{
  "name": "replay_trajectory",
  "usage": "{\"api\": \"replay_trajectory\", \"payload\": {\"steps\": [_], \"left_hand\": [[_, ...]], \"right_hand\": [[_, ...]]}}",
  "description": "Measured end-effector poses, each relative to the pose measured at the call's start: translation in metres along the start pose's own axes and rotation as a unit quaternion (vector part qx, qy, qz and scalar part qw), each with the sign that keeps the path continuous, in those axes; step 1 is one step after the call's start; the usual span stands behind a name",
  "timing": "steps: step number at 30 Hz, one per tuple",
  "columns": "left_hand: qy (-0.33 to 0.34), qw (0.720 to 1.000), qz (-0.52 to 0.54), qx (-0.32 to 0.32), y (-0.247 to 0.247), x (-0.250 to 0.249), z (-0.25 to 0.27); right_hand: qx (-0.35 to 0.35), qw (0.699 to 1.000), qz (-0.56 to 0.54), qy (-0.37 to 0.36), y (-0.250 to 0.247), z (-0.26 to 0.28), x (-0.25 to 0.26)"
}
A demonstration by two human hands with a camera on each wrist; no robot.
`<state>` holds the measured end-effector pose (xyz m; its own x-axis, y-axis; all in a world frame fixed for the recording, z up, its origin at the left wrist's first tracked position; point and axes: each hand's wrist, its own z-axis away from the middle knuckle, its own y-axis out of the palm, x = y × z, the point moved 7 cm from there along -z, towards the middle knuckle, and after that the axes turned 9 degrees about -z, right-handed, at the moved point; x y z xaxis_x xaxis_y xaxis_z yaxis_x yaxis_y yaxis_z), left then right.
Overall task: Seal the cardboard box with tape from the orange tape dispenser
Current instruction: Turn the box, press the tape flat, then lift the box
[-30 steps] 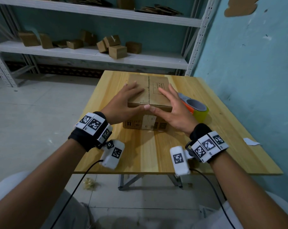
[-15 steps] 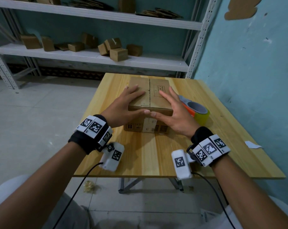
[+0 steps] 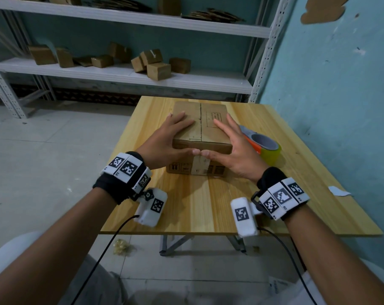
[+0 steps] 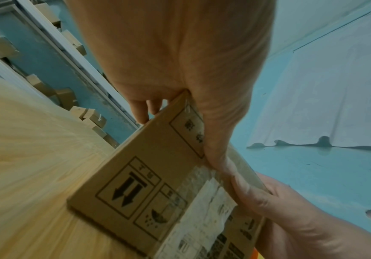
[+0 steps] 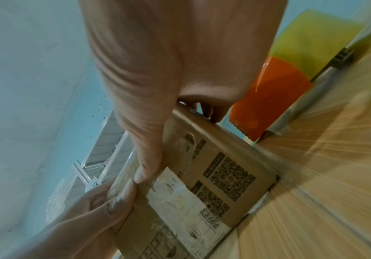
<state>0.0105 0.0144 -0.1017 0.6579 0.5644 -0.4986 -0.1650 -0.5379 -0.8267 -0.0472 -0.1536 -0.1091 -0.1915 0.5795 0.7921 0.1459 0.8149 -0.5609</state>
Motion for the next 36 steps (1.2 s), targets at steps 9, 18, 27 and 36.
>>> {"api": "replay_trajectory", "payload": {"steps": [9, 18, 27, 36], "left_hand": [[-0.004, 1.000, 0.019, 0.003, 0.000, -0.002, 0.001], [-0.169, 0.861, 0.471, -0.086, 0.003, -0.006, 0.007], [-0.254, 0.856, 0.401, -0.205, 0.013, 0.011, 0.003], [-0.271, 0.876, 0.311, -0.250, 0.010, 0.010, 0.006]], "right_hand": [[0.002, 1.000, -0.030, -0.002, 0.001, -0.001, -0.002], [-0.086, 0.906, -0.396, 0.119, 0.013, -0.009, -0.033], [-0.194, 0.894, -0.372, 0.160, 0.017, -0.008, -0.045], [-0.213, 0.889, -0.373, 0.159, 0.020, 0.000, -0.040]]}}
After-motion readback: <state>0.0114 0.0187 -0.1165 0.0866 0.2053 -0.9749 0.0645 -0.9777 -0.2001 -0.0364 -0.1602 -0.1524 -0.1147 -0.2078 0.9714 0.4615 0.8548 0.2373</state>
